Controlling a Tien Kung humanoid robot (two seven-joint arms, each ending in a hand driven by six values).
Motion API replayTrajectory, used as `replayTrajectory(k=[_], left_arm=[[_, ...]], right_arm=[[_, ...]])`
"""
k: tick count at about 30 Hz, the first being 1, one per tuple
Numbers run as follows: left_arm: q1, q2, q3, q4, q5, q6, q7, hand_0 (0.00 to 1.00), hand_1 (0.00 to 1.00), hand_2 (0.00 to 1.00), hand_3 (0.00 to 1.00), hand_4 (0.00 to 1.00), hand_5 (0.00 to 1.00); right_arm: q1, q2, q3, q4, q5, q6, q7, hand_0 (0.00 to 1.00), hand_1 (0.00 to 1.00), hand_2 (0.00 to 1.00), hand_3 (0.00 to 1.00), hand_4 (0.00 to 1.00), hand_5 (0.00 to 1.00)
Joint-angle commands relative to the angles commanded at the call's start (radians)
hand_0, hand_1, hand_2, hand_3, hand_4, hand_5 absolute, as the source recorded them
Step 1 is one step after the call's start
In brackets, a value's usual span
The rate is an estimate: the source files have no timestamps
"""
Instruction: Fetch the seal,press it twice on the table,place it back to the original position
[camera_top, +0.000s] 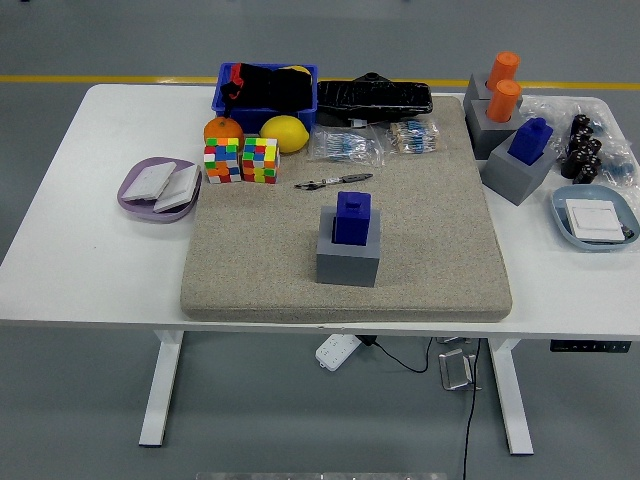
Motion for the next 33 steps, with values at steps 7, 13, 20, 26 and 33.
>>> replayTrajectory(k=[7,13,20,26,33], left_arm=[[0.002,0.003,-0.003,-0.002,0.0,0.001,-0.002,0.921,0.935,0.954,0.948,0.819,0.377],[0.001,0.003,-0.001,-0.002,0.0,0.001,-0.001,0.917,0.934,0.954,0.948,0.818,0.376],[0.001,0.004,0.002,-0.003,0.003,-0.001,0.007,0.915,0.934,0.954,0.947,0.818,0.377],[0.002,0.004,0.005,-0.002,0.003,0.0,0.006,0.915,0.935,0.954,0.946,0.817,0.376],[0.003,0.002,0.005,0.0,0.005,-0.001,0.007,0.915,0.935,0.955,0.946,0.817,0.376]], right_arm=[[0.001,0.001,-0.004,0.0,0.002,0.001,0.0,0.933,0.775,0.775,0.799,0.851,0.469],[0.0,-0.002,-0.006,-0.001,0.004,-0.001,-0.003,0.932,0.775,0.775,0.799,0.851,0.471],[0.001,-0.006,-0.012,0.002,0.004,-0.001,-0.003,0.932,0.774,0.776,0.798,0.849,0.473],[-0.003,-0.005,-0.017,0.002,0.005,0.001,-0.004,0.932,0.775,0.775,0.793,0.848,0.473],[-0.011,0.0,-0.013,0.002,0.004,0.002,-0.004,0.932,0.775,0.775,0.792,0.847,0.472]])
